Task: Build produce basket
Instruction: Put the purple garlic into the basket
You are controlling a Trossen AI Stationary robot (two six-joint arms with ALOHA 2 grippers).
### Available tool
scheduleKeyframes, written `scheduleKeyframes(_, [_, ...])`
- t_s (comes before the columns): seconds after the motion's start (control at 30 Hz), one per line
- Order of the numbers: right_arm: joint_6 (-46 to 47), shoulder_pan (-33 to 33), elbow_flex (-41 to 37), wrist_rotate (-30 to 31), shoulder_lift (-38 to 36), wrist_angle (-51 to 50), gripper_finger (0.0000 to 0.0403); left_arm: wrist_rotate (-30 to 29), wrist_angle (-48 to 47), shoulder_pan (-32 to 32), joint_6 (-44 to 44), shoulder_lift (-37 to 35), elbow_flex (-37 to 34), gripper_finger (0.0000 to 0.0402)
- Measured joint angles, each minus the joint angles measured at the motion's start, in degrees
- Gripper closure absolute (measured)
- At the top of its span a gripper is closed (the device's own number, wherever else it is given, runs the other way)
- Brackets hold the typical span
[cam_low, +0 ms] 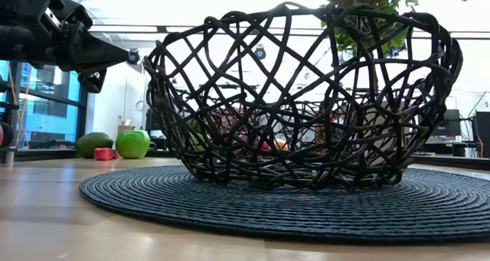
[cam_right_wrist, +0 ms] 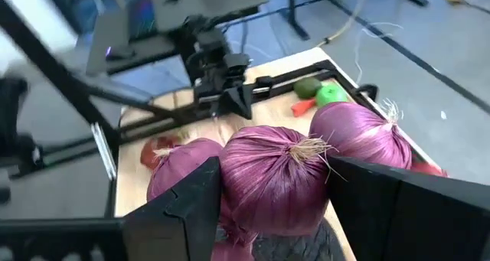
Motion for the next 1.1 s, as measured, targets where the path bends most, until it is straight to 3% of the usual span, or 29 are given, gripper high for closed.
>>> scheduleKeyframes(0.27, [-15.6, -3.3, 6.1, -10.4, 11.5, -2.3, 0.021, 0.0, 0.0, 0.0, 0.0, 0.0, 0.0, 0.0398])
scheduleKeyframes(0.47, [-22.9, -3.4, 7.4, -14.0, 17.9, -7.7, 0.021, 0.0, 0.0, 0.0, 0.0, 0.0, 0.0, 0.0398])
scheduleKeyframes(0.9, [-32.4, -0.8, 7.5, -14.9, 21.5, -9.8, 0.021, 0.0, 0.0, 0.0, 0.0, 0.0, 0.0, 0.0398])
scheduleKeyframes(1.1, [-32.4, 2.1, 3.4, -14.2, 21.6, -9.7, 0.021, 0.0, 0.0, 0.0, 0.0, 0.0, 0.0, 0.0398])
